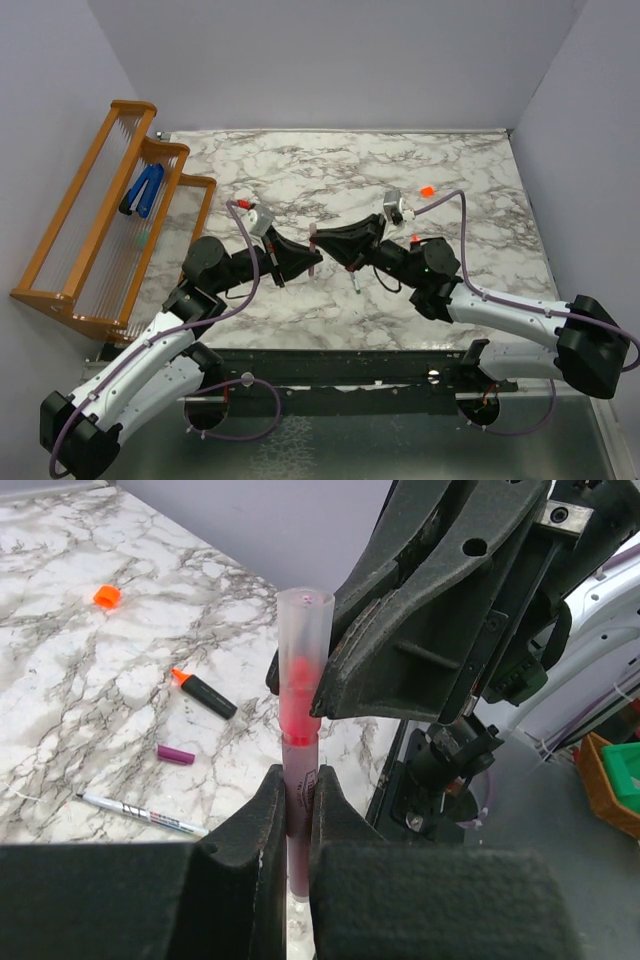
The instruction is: Insert the pens into the pen caps
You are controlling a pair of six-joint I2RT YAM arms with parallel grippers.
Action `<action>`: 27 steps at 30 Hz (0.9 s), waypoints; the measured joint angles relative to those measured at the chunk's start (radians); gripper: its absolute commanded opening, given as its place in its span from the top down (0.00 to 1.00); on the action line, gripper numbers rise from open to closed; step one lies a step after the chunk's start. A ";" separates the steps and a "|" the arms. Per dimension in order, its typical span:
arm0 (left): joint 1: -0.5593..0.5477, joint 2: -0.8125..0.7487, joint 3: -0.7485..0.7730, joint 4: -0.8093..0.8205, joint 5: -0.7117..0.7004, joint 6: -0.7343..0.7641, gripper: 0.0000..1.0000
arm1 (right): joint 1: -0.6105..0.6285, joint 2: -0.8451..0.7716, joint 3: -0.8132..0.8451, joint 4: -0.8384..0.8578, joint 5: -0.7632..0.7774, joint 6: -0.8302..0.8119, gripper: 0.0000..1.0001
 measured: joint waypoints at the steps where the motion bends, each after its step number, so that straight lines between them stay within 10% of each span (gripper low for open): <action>1: -0.003 0.002 0.008 -0.010 -0.005 0.004 1.00 | 0.000 0.000 -0.008 0.011 0.000 0.006 0.99; 27: -0.012 0.106 0.201 -0.237 -0.025 0.184 1.00 | -0.018 0.021 -0.053 0.124 0.048 0.045 0.99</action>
